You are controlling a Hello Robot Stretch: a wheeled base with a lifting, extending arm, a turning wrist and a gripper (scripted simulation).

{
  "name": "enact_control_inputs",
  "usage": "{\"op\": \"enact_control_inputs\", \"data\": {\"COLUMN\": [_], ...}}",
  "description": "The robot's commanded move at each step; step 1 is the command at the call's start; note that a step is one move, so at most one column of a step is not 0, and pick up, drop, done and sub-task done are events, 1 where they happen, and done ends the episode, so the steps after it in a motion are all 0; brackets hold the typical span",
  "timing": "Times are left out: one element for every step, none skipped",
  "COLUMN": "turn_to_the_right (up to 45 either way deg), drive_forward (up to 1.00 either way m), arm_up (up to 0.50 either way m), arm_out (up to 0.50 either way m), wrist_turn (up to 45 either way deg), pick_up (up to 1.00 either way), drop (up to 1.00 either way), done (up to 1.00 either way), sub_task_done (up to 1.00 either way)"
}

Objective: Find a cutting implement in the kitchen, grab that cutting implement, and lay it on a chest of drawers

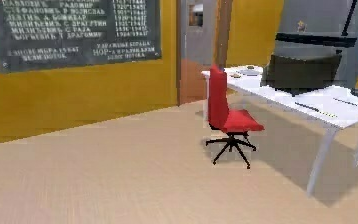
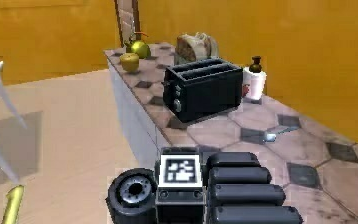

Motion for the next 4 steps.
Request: {"op": "enact_control_inputs", "data": {"turn_to_the_right": [0.0,0.0,-6.0,0.0], "drive_forward": [1.0,1.0,0.0,0.65], "arm_up": [0.0,0.0,0.0,0.0], "arm_out": [0.0,0.0,0.0,0.0], "wrist_turn": [0.0,0.0,0.0,0.0], "pick_up": [0.0,0.0,0.0,0.0], "drop": [0.0,0.0,0.0,0.0], "done": [0.0,0.0,0.0,0.0], "sub_task_done": [0.0,0.0,0.0,0.0]}}
